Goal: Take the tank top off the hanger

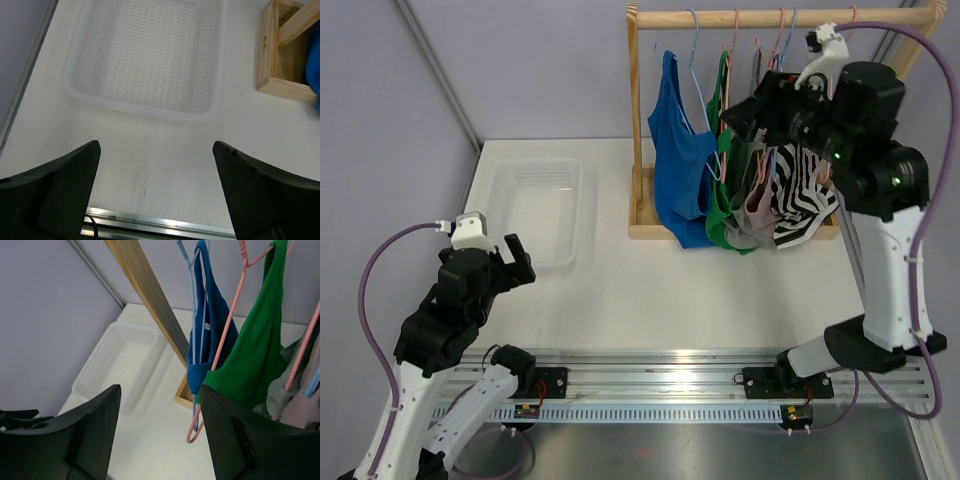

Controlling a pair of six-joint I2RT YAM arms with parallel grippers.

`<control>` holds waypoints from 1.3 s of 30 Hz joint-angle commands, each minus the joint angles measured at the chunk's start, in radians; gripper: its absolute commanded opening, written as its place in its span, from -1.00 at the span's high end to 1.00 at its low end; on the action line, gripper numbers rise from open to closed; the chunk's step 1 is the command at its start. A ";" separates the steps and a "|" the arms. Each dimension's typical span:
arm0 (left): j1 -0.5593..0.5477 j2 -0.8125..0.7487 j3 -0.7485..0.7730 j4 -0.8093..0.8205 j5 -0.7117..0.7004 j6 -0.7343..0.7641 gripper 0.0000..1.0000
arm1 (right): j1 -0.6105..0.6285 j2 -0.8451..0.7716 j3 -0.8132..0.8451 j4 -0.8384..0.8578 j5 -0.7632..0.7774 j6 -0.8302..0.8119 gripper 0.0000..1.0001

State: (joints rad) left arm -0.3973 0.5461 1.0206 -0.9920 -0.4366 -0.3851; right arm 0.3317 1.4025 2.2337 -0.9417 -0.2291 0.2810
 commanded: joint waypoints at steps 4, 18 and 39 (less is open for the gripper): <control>-0.003 0.009 0.003 0.050 0.016 -0.012 -0.98 | 0.061 0.203 0.220 -0.065 0.130 -0.081 -0.40; -0.003 0.022 -0.010 0.055 0.022 -0.009 -0.98 | 0.135 0.470 0.355 -0.034 0.390 -0.216 -0.10; -0.003 0.052 -0.020 0.087 0.070 0.000 -0.98 | 0.184 0.463 0.397 0.033 0.373 -0.252 1.00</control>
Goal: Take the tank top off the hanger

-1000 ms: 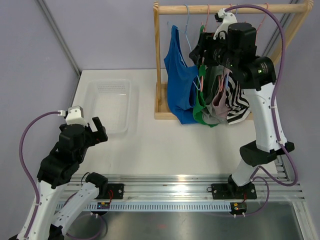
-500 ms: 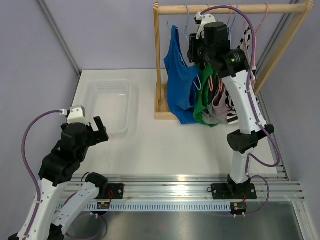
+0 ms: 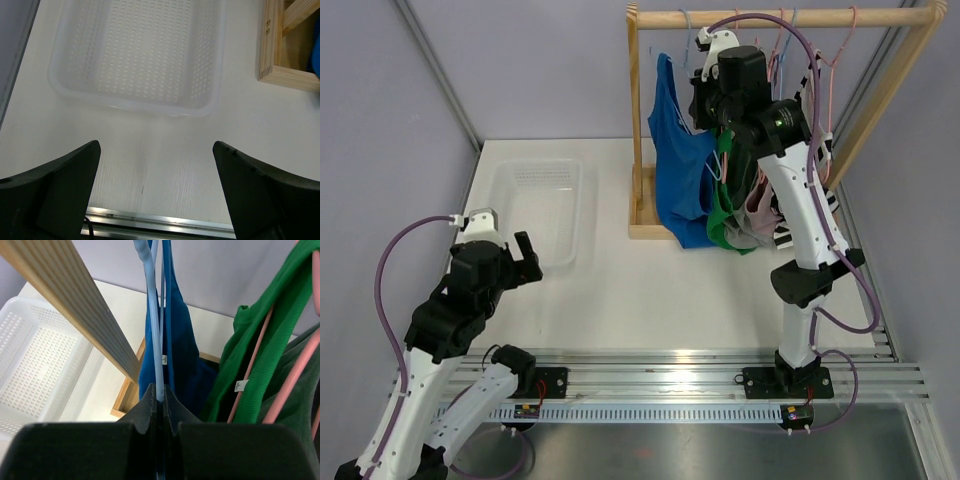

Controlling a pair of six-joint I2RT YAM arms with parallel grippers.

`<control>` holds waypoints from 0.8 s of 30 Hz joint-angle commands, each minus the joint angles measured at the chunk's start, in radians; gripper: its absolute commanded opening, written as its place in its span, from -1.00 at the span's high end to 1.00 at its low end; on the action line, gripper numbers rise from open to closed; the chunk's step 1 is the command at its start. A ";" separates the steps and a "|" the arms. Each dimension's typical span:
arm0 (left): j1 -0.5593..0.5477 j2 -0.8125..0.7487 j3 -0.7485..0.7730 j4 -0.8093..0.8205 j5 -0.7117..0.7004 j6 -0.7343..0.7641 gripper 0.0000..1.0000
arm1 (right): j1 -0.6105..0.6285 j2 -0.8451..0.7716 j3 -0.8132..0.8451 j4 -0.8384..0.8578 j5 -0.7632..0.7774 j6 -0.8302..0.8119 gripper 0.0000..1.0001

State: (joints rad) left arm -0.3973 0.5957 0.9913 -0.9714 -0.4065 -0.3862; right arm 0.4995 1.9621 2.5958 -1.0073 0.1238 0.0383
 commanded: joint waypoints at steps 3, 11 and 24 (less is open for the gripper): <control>-0.003 -0.008 0.013 0.088 0.069 0.004 -0.98 | 0.014 -0.127 0.035 0.111 0.025 0.006 1.00; -0.003 0.001 0.027 0.146 0.192 0.024 -0.98 | 0.014 -0.213 -0.012 0.084 -0.021 0.058 1.00; -0.008 0.122 0.187 0.422 0.523 0.006 -0.98 | 0.023 -0.644 -0.607 0.126 -0.367 0.251 1.00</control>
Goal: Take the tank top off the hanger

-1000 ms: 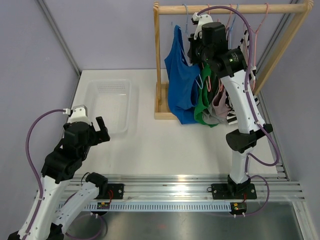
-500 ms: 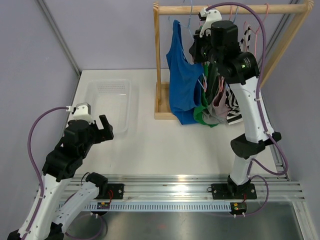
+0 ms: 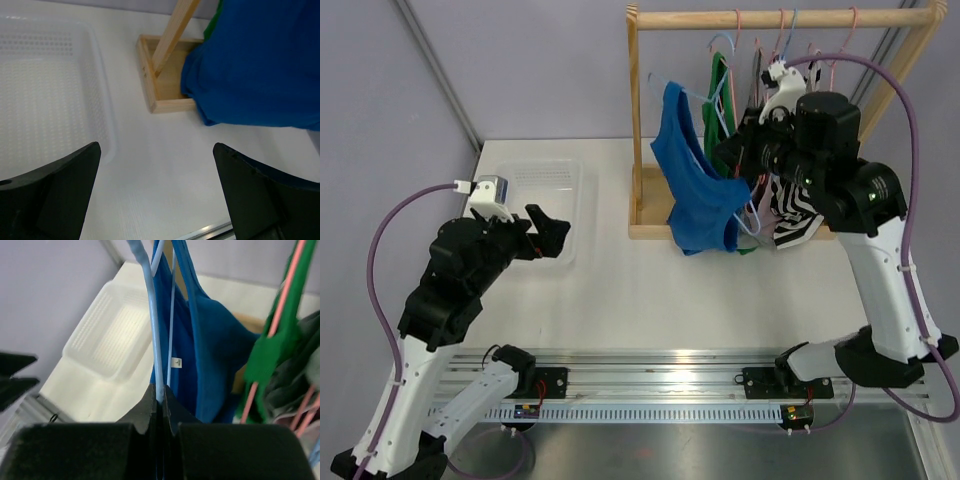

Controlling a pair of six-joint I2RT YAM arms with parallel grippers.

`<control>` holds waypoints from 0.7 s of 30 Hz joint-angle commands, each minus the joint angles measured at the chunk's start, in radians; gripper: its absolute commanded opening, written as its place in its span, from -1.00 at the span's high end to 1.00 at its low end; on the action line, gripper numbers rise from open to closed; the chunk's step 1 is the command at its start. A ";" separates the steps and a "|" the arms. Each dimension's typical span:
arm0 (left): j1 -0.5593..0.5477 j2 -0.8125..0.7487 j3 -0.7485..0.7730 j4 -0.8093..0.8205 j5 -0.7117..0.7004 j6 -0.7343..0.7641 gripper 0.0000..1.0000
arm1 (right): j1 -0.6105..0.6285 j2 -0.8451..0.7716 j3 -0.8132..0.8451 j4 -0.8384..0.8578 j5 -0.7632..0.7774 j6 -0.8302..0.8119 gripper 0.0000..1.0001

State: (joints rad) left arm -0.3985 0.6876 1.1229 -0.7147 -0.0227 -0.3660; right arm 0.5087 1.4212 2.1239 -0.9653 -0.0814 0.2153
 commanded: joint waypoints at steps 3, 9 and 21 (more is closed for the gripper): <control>-0.025 0.072 0.057 0.265 0.174 -0.051 -0.98 | 0.025 -0.238 -0.353 0.167 -0.213 0.150 1.00; -0.222 0.183 0.064 0.374 0.028 -0.008 -0.98 | 0.054 -0.419 -0.643 0.255 -0.278 0.232 1.00; -0.551 0.423 0.129 0.399 -0.316 0.065 -0.90 | 0.096 -0.574 -0.880 0.339 -0.284 0.256 1.00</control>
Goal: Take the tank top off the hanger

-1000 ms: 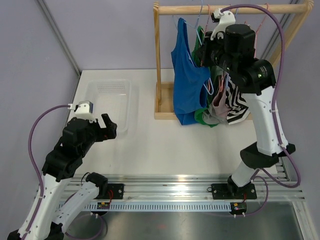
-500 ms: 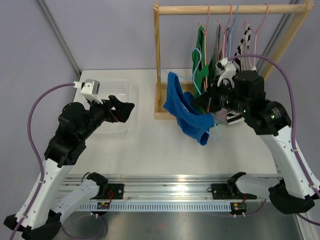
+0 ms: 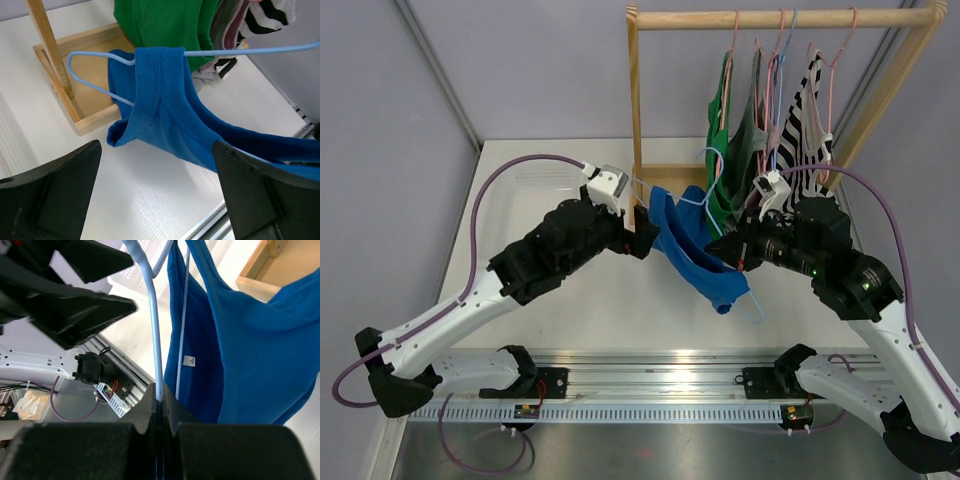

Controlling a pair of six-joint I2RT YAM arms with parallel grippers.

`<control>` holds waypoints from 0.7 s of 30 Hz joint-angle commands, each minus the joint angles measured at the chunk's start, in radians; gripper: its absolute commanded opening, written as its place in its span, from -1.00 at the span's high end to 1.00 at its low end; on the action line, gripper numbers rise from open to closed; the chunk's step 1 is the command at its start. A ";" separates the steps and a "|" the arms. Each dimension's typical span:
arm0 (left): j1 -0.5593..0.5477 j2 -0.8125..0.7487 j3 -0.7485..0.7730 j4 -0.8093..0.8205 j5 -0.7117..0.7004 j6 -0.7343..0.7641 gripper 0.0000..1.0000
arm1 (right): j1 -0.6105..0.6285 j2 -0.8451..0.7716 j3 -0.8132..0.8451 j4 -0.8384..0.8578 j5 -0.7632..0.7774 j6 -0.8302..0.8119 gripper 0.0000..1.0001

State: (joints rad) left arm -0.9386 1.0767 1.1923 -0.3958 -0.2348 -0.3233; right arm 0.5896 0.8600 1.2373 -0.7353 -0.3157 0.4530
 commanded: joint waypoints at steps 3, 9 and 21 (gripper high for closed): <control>-0.014 0.075 0.061 0.106 -0.107 0.023 -0.83 | 0.018 -0.015 0.007 0.102 -0.063 0.013 1.00; -0.014 0.135 0.085 0.121 -0.130 0.021 -0.42 | 0.021 -0.030 -0.001 0.088 -0.057 0.003 1.00; -0.014 0.155 0.110 0.082 -0.305 0.004 1.00 | 0.021 -0.050 -0.024 0.044 -0.092 -0.063 1.00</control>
State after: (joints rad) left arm -0.9504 1.2331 1.2518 -0.3408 -0.4133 -0.3061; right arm 0.5983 0.8268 1.2186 -0.7086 -0.3614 0.4339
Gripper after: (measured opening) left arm 0.010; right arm 0.040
